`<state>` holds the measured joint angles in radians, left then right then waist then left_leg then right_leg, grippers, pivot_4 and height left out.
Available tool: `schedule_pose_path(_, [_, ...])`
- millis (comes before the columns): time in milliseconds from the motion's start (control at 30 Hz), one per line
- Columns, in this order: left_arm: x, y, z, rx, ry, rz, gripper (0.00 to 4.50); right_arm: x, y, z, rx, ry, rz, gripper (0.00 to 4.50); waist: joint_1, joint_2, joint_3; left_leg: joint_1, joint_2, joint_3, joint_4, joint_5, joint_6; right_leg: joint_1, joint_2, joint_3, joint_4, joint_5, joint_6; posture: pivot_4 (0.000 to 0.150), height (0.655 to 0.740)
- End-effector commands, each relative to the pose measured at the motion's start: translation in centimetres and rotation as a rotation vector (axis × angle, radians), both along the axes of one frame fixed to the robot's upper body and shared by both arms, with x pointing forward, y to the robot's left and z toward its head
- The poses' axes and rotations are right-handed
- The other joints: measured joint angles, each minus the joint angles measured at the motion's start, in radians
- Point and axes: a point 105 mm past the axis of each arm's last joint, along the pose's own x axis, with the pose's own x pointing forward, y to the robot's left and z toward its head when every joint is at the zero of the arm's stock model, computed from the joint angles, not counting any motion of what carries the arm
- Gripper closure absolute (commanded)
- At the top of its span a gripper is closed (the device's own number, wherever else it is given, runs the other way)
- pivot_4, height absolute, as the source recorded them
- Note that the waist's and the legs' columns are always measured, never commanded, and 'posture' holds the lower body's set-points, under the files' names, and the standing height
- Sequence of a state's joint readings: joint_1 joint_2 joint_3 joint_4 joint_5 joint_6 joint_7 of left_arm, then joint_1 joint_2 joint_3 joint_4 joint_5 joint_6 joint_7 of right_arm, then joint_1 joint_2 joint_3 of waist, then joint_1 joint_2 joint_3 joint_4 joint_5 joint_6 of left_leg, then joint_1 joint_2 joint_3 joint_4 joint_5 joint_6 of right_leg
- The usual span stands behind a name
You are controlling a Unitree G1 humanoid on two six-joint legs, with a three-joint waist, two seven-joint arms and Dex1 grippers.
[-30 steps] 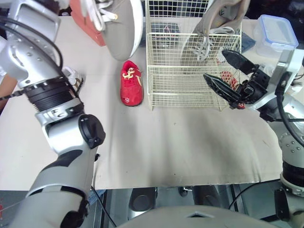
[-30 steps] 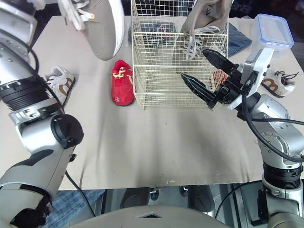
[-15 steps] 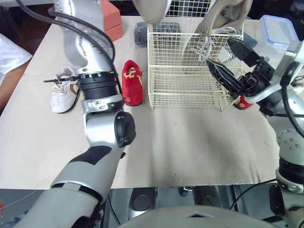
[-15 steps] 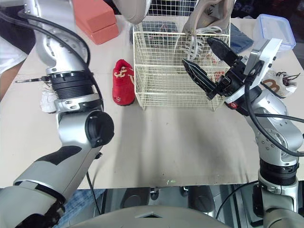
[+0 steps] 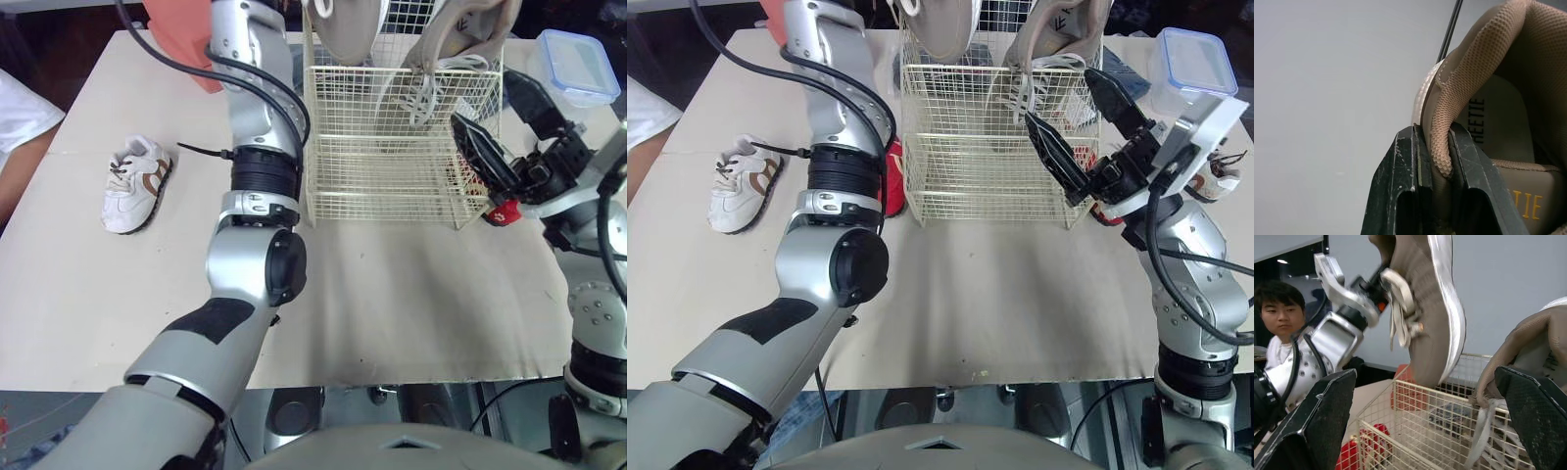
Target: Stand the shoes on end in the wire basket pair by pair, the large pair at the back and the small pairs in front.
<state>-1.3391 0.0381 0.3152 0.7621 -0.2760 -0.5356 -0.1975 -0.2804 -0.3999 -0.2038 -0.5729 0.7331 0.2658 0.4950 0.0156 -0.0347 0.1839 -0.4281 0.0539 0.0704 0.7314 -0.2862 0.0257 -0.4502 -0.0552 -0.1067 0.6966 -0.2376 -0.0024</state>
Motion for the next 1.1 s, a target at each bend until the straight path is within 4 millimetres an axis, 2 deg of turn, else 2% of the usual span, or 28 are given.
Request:
schedule_pose_path(33, [-1.9, -1.7, 2.1, 0.044, -0.119, 0.024, 4.36, -1.4, -0.7, 1.4, -0.005, -0.143, -0.052, 0.00, 0.000, 0.000, 0.000, 0.000, 0.000, 0.000, 0.000, 0.000, 0.000, 0.000, 0.000, 0.000, 0.000, 0.000, 0.000, 0.150, 0.6860])
schedule_pose_path(267, [-1.5, -2.1, 0.7, 0.071, -0.104, 0.085, 4.36, -1.3, -1.0, 1.1, -0.029, -0.175, -0.085, 0.00, 0.000, 0.000, 0.000, -0.001, 0.000, -0.001, 0.002, 0.000, 0.000, 0.000, 0.000, -0.002, 0.001, 0.000, 0.000, 0.150, 0.6860])
schedule_pose_path(400, [-1.0, -2.8, -0.8, 0.082, -0.068, 0.086, 4.36, -1.3, -1.0, 0.9, -0.026, -0.177, -0.085, 0.00, 0.001, 0.000, 0.000, -0.001, 0.000, -0.002, 0.002, 0.000, 0.000, 0.000, 0.000, -0.002, 0.001, 0.000, 0.000, 0.150, 0.6860])
schedule_pose_path(600, [-0.2, -3.6, -3.4, 0.106, 0.002, 0.095, 4.36, -1.3, -1.2, 0.9, -0.025, -0.175, -0.089, 0.00, 0.001, 0.001, 0.000, -0.001, 0.000, -0.002, 0.003, 0.000, 0.000, 0.000, 0.000, -0.003, 0.001, 0.000, 0.000, 0.150, 0.6860])
schedule_pose_path(967, [-0.2, -4.5, -8.4, 0.247, 0.100, 0.089, 4.36, -1.2, -1.3, 0.8, -0.034, -0.163, -0.085, 0.00, 0.003, 0.002, -0.001, -0.001, 0.001, -0.002, 0.004, 0.000, 0.000, 0.001, 0.000, -0.003, 0.002, 0.000, 0.000, 0.150, 0.6860])
schedule_pose_path(1000, [0.0, -4.5, -9.0, 0.255, 0.129, 0.081, 3.34, -1.1, -1.3, 0.8, -0.035, -0.163, -0.084, 0.00, 0.003, 0.002, -0.001, -0.001, 0.001, -0.003, 0.004, 0.000, 0.000, 0.001, 0.000, -0.003, 0.002, 0.000, 0.000, 0.150, 0.6860])
schedule_pose_path(1100, [0.2, -4.4, -10.2, 0.281, 0.173, 0.063, 1.98, -1.0, -1.3, 0.9, -0.037, -0.163, -0.080, 0.00, 0.002, 0.003, -0.002, -0.001, 0.001, -0.003, 0.005, 0.000, 0.000, 0.002, 0.000, -0.003, 0.002, 0.000, 0.000, 0.150, 0.6860])
